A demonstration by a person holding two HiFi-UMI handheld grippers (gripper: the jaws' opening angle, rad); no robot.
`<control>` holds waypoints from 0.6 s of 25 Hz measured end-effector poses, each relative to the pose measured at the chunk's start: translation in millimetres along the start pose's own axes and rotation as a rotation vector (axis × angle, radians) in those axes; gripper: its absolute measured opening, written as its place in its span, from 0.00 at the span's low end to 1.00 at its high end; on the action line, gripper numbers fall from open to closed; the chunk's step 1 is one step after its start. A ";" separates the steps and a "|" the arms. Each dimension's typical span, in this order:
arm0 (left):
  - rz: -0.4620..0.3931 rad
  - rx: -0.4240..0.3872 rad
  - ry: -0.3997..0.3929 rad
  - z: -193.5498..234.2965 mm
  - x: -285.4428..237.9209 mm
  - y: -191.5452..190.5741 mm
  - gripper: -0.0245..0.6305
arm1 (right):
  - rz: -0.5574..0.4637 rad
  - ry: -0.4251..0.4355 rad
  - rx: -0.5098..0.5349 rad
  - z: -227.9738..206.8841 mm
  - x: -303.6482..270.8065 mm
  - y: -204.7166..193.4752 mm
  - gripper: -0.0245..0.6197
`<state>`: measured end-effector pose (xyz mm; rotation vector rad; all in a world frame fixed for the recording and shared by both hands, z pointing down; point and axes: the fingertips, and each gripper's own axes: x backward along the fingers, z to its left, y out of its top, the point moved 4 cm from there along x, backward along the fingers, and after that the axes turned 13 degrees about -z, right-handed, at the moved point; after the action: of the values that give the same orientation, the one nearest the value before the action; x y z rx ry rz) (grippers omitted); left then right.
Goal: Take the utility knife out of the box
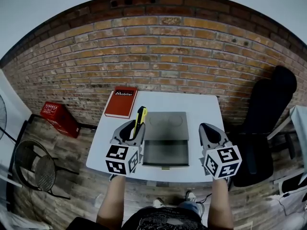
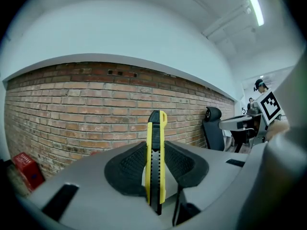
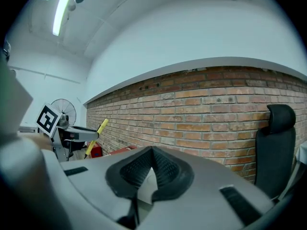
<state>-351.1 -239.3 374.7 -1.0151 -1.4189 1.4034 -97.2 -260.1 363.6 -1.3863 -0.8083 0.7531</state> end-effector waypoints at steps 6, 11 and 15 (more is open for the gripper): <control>0.004 -0.004 -0.005 0.1 4.7 -0.6 0.23 | 0.001 0.001 -0.003 4.5 3.8 -2.1 0.07; 0.007 -0.007 -0.009 -1.4 5.8 -1.8 0.23 | 0.009 0.001 -0.003 6.2 6.8 -2.8 0.07; 0.008 -0.006 -0.015 -1.7 6.7 -0.8 0.23 | 0.014 -0.008 -0.004 7.3 8.7 -2.7 0.07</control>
<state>-351.3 -232.4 375.7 -1.0172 -1.4324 1.4158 -98.7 -249.0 366.8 -1.3948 -0.8076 0.7693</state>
